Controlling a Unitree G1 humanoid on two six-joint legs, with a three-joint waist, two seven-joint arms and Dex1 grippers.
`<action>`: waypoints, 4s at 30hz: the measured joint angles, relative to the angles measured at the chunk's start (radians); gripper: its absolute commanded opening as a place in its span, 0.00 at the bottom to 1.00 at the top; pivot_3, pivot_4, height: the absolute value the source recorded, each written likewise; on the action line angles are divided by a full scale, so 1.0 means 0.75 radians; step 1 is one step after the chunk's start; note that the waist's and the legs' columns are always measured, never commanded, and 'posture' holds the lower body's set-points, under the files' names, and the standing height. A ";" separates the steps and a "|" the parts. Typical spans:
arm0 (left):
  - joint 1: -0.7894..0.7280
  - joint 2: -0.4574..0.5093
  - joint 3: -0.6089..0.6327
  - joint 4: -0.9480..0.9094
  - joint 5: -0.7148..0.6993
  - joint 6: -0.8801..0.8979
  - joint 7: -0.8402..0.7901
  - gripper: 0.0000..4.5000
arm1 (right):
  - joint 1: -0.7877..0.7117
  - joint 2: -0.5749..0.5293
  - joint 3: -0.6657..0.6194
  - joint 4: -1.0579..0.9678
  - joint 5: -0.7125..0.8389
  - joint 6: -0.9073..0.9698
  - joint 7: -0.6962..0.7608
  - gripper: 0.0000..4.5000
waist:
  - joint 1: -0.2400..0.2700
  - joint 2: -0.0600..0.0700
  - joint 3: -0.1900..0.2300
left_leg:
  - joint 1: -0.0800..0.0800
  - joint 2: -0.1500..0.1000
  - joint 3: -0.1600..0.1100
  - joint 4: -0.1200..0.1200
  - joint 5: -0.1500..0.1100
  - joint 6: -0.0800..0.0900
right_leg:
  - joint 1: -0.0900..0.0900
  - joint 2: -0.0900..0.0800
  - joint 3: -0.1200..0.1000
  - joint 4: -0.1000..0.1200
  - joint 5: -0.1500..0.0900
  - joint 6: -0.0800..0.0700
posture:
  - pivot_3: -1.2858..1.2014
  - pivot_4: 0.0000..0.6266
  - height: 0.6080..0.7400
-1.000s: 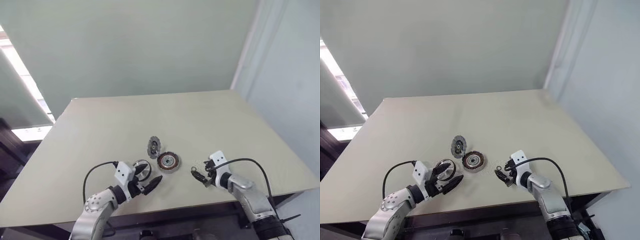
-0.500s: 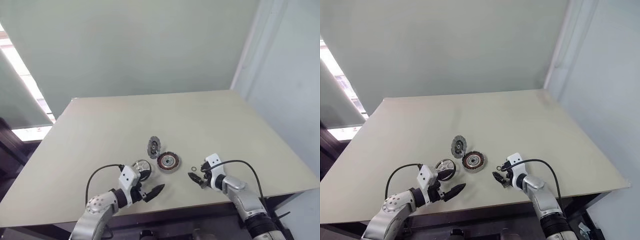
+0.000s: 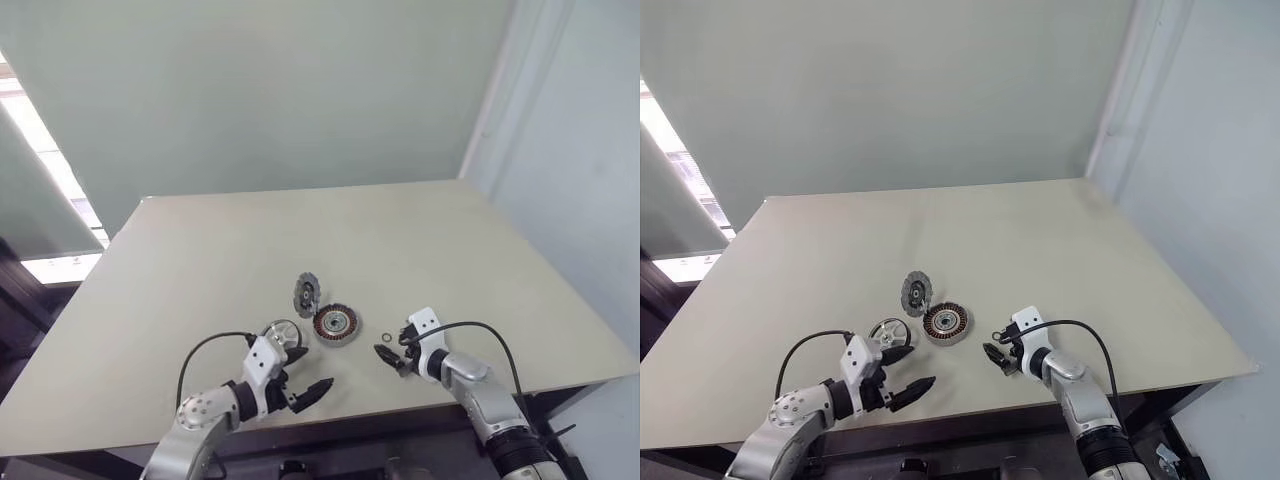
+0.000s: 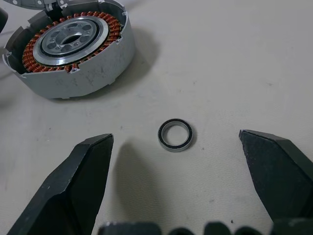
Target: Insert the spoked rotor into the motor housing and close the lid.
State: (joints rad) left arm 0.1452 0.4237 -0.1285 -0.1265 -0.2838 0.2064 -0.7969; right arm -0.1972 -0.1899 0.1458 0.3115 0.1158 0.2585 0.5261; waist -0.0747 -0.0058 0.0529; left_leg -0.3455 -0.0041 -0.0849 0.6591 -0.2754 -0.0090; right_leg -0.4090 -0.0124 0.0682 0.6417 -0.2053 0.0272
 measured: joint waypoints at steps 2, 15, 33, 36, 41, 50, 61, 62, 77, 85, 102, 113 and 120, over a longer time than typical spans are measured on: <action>0.000 0.000 -0.006 0.002 0.001 -0.001 -0.001 0.99 | -0.006 0.005 -0.001 0.008 0.000 -0.001 -0.001 1.00 | -0.001 0.000 0.000 | 0.000 0.000 0.000 0.000 0.000 0.000 | 0.000 0.000 0.000 0.000 0.000 0.000 | 0.52 0.00 1.00; 0.000 0.000 -0.009 0.017 0.001 -0.016 -0.001 1.00 | -0.025 0.025 -0.001 0.043 -0.001 -0.015 -0.009 0.56 | -0.001 0.000 0.000 | 0.001 0.000 0.000 -0.001 0.000 0.000 | 0.000 0.000 0.000 0.000 0.000 0.000 | 0.52 0.00 1.00; 0.000 -0.002 -0.007 0.063 0.002 -0.055 0.006 1.00 | -0.051 0.089 -0.071 0.004 0.046 -0.005 -0.058 0.18 | -0.001 0.001 0.001 | 0.000 0.000 0.000 -0.002 0.000 0.000 | -0.001 0.000 0.000 0.000 0.000 0.000 | 0.52 0.00 1.00; 0.000 -0.002 -0.003 0.064 0.000 -0.062 0.015 1.00 | -0.086 0.103 -0.066 -0.055 0.062 0.022 -0.052 0.18 | -0.001 0.001 0.001 | 0.001 0.001 0.000 -0.003 0.000 0.000 | -0.001 0.000 0.000 0.000 0.000 0.000 | 0.52 0.00 1.00; -0.006 -0.001 0.031 0.084 0.000 -0.080 0.032 1.00 | -0.156 0.124 0.031 -0.122 0.038 0.081 -0.028 0.18 | -0.001 0.002 0.001 | 0.001 0.001 -0.001 -0.004 0.000 0.000 | -0.001 0.000 0.000 0.000 0.000 0.000 | 0.52 0.00 1.00; -0.018 -0.002 0.049 0.115 0.000 -0.110 0.050 1.00 | -0.269 0.202 0.179 -0.070 -0.035 0.144 -0.034 0.18 | 0.000 0.002 0.001 | -0.001 -0.001 -0.001 -0.004 0.000 0.000 | -0.002 -0.001 -0.001 0.000 0.000 0.000 | 0.52 0.00 1.00; -0.015 -0.004 0.049 0.115 0.000 -0.127 0.073 1.00 | -0.298 0.221 0.191 0.067 -0.060 0.119 -0.043 0.18 | -0.001 0.002 0.001 | -0.001 0.000 -0.001 -0.005 0.000 0.000 | -0.002 0.000 -0.001 0.000 0.000 0.000 | 0.52 0.00 1.00; -0.014 -0.003 0.049 0.115 0.000 -0.129 0.074 1.00 | -0.298 0.223 0.191 0.078 -0.062 0.115 -0.043 0.18 | -0.001 0.002 0.001 | -0.001 0.000 -0.001 -0.005 0.000 0.000 | -0.002 0.000 -0.001 0.000 0.000 0.000 | 0.52 0.00 1.00; -0.009 0.005 0.078 0.115 0.000 -0.134 0.075 1.00 | -0.370 0.280 0.178 0.279 -0.092 0.026 -0.088 0.18 | -0.001 0.003 0.002 | -0.001 0.000 -0.002 -0.005 0.000 0.000 | -0.002 0.000 -0.001 0.000 0.000 0.000 | 0.52 0.00 1.00; -0.009 0.005 0.078 0.115 0.000 -0.133 0.074 1.00 | -0.396 0.280 0.150 0.341 -0.105 0.002 -0.090 0.18 | -0.002 0.003 0.002 | 0.000 0.000 -0.002 -0.005 0.000 0.000 | -0.002 0.000 -0.001 0.000 0.000 0.000 | 0.52 0.00 1.00; -0.009 0.005 0.078 0.115 0.001 -0.133 0.075 1.00 | -0.401 0.287 0.146 0.354 -0.108 0.000 -0.065 0.18 | -0.003 0.004 0.002 | 0.000 0.000 -0.002 -0.005 0.000 0.000 | -0.002 0.000 -0.001 0.000 0.000 0.000 | 0.52 0.00 1.00; -0.009 0.005 0.078 0.115 0.001 -0.133 0.074 1.00 | -0.401 0.298 0.147 0.356 -0.116 0.003 -0.057 0.18 | -0.003 0.004 0.002 | 0.000 0.000 -0.002 -0.005 0.000 0.000 | -0.002 0.000 -0.001 0.000 0.000 0.000 | 0.52 0.00 1.00; -0.008 0.005 0.078 0.115 0.001 -0.133 0.074 1.00 | -0.401 0.300 0.147 0.357 -0.118 0.005 -0.056 0.18 | -0.003 0.004 0.002 | 0.000 0.000 -0.002 -0.005 0.000 0.000 | -0.002 0.000 -0.001 0.000 0.000 0.000 | 0.52 0.00 1.00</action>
State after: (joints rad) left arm 0.1390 0.4274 -0.0699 -0.0401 -0.2829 0.1065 -0.7413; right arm -0.4981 0.0352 0.2560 0.5789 0.0272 0.2619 0.4838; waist -0.0769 -0.0031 0.0545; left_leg -0.3457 -0.0042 -0.0862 0.6552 -0.2752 -0.0090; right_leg -0.4107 -0.0123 0.0677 0.6417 -0.2053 0.0272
